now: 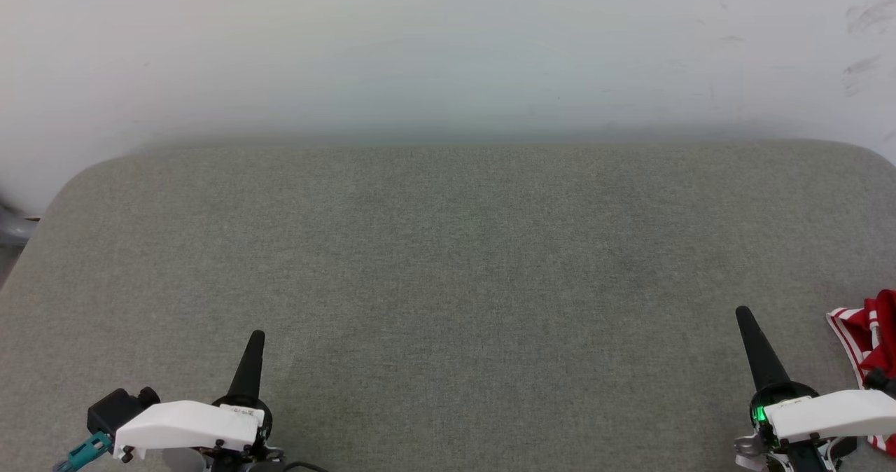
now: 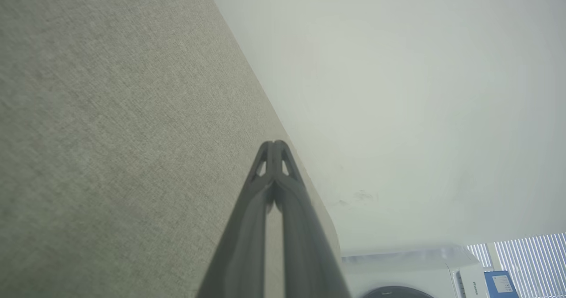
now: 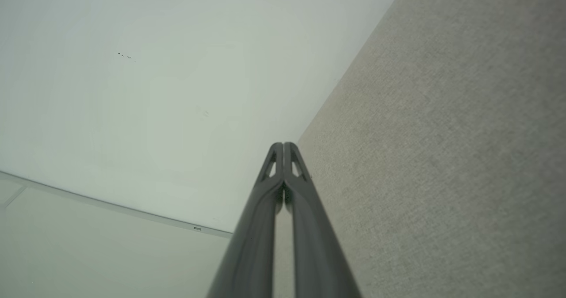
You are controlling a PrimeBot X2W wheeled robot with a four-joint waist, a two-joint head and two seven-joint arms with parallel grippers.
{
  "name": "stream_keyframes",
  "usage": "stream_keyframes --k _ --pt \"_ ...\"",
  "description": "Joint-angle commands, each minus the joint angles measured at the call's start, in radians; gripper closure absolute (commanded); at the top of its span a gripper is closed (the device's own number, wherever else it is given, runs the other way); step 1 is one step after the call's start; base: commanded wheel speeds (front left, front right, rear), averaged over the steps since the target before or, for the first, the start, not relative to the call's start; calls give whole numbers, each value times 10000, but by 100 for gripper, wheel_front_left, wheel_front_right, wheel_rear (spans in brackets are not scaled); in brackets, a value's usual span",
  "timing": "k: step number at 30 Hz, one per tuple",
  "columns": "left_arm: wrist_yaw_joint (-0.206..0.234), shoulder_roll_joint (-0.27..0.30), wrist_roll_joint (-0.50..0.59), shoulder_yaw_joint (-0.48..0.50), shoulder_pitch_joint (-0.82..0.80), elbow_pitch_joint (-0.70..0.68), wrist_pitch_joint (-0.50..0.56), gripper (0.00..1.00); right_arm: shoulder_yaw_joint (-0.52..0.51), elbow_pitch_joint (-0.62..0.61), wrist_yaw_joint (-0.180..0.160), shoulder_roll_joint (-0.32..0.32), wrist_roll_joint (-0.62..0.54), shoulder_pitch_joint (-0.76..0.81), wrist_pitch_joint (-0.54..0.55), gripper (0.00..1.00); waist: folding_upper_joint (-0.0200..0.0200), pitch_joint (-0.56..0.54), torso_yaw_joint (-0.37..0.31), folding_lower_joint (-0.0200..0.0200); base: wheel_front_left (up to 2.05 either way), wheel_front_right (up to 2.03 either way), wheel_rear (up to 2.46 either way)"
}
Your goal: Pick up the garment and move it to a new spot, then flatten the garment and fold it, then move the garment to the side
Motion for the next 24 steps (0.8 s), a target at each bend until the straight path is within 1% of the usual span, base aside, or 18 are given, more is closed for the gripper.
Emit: stream_keyframes --k 1,24 --pt "-84 -33 -271 88 -253 -95 78 100 -19 -5 -1 26 308 -260 56 100 -1 5 -1 0 0 0 0" --pt "-294 -149 -2106 414 -448 -75 582 100 -61 370 -2 42 2267 -587 239 100 -1 60 -14 0 0 0 0"
